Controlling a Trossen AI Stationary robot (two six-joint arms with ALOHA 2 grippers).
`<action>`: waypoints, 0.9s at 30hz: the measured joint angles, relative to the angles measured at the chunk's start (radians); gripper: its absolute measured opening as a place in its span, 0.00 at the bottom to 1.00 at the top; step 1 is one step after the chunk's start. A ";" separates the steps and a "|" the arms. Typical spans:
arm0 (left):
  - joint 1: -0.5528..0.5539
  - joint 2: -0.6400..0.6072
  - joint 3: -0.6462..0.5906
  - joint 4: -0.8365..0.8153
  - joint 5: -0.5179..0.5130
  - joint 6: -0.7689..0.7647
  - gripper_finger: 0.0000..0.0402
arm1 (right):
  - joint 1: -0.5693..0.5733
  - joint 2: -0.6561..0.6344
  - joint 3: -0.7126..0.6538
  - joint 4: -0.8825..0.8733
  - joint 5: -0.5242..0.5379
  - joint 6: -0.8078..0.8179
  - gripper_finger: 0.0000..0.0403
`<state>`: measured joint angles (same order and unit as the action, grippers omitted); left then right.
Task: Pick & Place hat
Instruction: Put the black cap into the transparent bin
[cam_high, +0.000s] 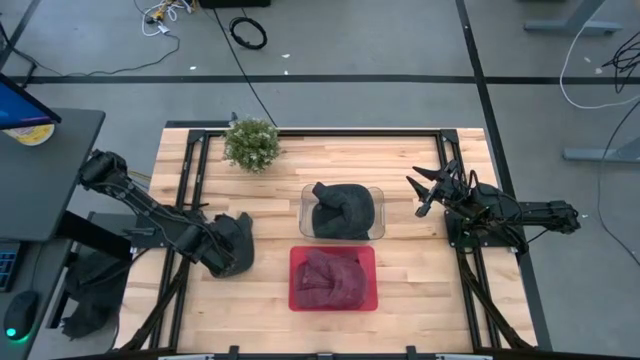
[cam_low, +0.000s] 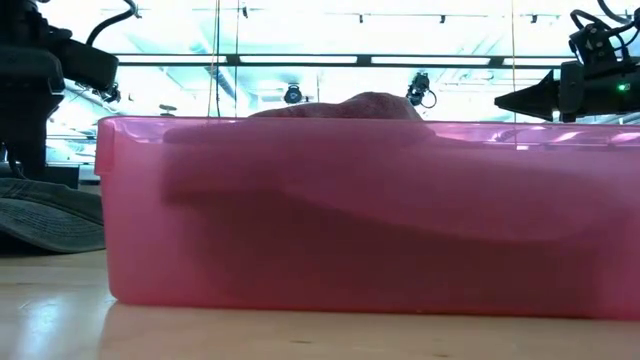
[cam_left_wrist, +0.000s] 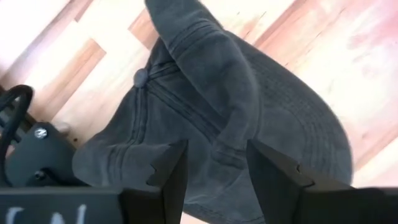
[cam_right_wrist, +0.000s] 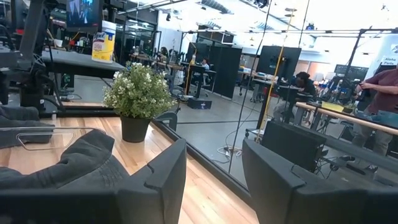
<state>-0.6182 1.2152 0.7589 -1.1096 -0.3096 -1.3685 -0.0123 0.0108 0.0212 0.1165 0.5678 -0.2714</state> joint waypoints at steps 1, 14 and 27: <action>0.000 0.000 0.000 0.006 0.000 0.000 0.42 | 0.000 0.000 0.000 0.000 0.000 0.000 0.40; 0.000 0.002 0.000 0.019 0.019 -0.005 0.42 | 0.000 0.000 0.000 0.000 0.000 0.000 0.40; 0.000 0.000 -0.108 0.131 0.127 0.047 0.40 | 0.000 0.000 0.000 0.000 0.000 0.000 0.40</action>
<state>-0.6178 1.2152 0.6510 -0.9787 -0.1826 -1.3216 -0.0124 0.0107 0.0212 0.1165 0.5676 -0.2712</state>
